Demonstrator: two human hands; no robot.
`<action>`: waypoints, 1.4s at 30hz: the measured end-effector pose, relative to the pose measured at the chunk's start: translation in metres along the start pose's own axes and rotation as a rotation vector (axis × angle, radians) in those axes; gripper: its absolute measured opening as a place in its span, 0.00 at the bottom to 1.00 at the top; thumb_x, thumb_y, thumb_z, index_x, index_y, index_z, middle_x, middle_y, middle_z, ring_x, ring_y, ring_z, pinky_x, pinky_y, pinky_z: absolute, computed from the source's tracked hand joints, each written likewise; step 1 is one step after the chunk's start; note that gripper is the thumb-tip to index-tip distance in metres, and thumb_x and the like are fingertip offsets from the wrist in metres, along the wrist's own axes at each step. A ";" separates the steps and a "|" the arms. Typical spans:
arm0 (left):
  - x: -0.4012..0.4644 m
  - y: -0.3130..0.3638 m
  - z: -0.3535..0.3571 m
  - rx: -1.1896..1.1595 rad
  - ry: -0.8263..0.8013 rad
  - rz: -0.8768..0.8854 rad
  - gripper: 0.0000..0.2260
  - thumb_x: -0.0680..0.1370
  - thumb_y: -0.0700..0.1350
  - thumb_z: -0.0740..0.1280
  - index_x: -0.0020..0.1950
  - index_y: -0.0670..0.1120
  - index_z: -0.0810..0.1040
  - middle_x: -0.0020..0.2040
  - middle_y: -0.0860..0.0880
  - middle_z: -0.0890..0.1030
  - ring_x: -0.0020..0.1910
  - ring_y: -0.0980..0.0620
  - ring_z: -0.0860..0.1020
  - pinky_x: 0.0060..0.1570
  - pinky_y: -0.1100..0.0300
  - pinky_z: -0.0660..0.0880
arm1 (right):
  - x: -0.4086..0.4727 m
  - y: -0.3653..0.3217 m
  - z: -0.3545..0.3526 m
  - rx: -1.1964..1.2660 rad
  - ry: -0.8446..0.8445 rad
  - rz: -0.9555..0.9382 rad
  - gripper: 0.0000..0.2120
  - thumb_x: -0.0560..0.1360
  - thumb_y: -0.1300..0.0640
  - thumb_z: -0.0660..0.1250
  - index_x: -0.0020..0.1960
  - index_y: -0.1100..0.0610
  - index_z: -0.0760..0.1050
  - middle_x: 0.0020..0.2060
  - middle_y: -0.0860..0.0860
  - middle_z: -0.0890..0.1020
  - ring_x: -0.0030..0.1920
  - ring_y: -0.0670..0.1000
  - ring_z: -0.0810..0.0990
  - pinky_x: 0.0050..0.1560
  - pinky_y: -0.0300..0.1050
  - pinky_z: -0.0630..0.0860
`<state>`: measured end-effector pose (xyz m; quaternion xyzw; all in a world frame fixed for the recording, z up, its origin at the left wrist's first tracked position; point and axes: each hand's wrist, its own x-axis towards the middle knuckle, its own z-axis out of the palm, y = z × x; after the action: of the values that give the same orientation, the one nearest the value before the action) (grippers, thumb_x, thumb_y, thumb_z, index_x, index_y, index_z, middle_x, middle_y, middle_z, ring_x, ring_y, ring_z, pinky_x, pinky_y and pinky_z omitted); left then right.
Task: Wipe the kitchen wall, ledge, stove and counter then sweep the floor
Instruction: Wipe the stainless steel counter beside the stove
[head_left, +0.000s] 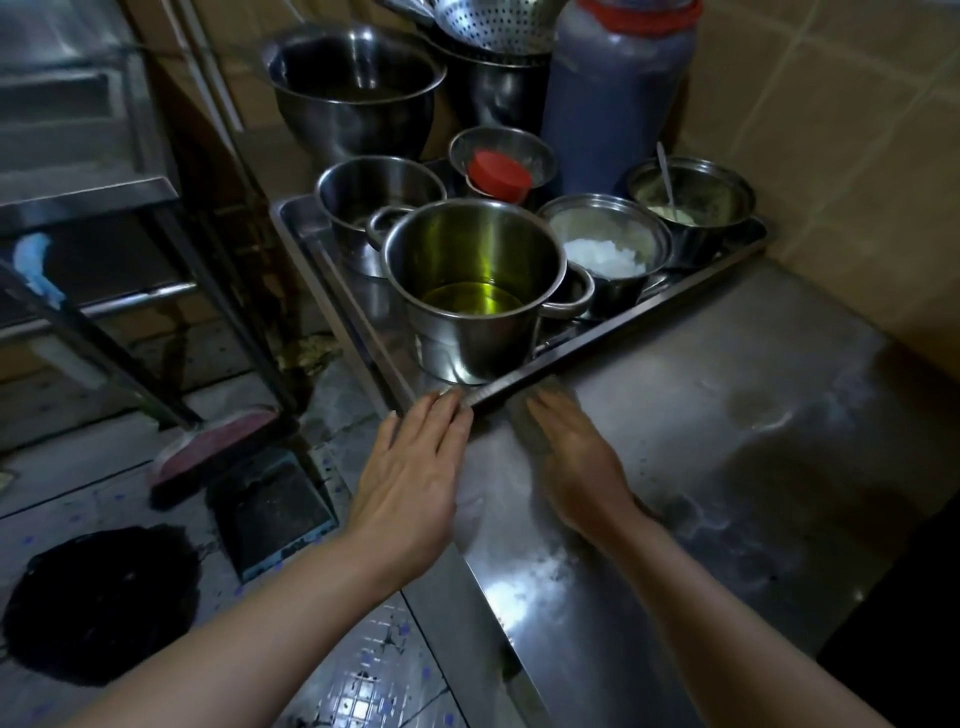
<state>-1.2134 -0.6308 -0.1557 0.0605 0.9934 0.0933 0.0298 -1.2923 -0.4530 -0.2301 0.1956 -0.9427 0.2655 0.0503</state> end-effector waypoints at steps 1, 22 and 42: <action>-0.002 -0.004 0.000 0.003 0.002 -0.009 0.32 0.79 0.41 0.59 0.78 0.47 0.45 0.78 0.49 0.43 0.77 0.50 0.42 0.73 0.54 0.40 | 0.010 0.008 -0.005 -0.009 0.033 0.058 0.22 0.73 0.69 0.62 0.67 0.64 0.70 0.68 0.61 0.70 0.71 0.58 0.65 0.71 0.32 0.44; -0.054 -0.051 0.012 -0.122 -0.028 -0.095 0.34 0.78 0.37 0.58 0.78 0.48 0.41 0.78 0.51 0.38 0.76 0.52 0.39 0.74 0.52 0.43 | -0.011 -0.050 0.003 -0.073 -0.135 0.103 0.26 0.77 0.64 0.54 0.74 0.56 0.60 0.75 0.53 0.58 0.76 0.51 0.52 0.71 0.37 0.41; -0.075 -0.064 0.015 -0.123 -0.136 -0.028 0.29 0.76 0.36 0.59 0.76 0.47 0.55 0.78 0.49 0.45 0.77 0.49 0.44 0.74 0.50 0.51 | -0.031 -0.136 0.041 -0.278 -0.239 -0.050 0.29 0.72 0.57 0.49 0.73 0.56 0.62 0.71 0.56 0.64 0.69 0.60 0.63 0.62 0.58 0.70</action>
<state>-1.1451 -0.6998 -0.1794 0.0509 0.9822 0.1496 0.1020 -1.2093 -0.5704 -0.2059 0.2405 -0.9644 0.1064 -0.0289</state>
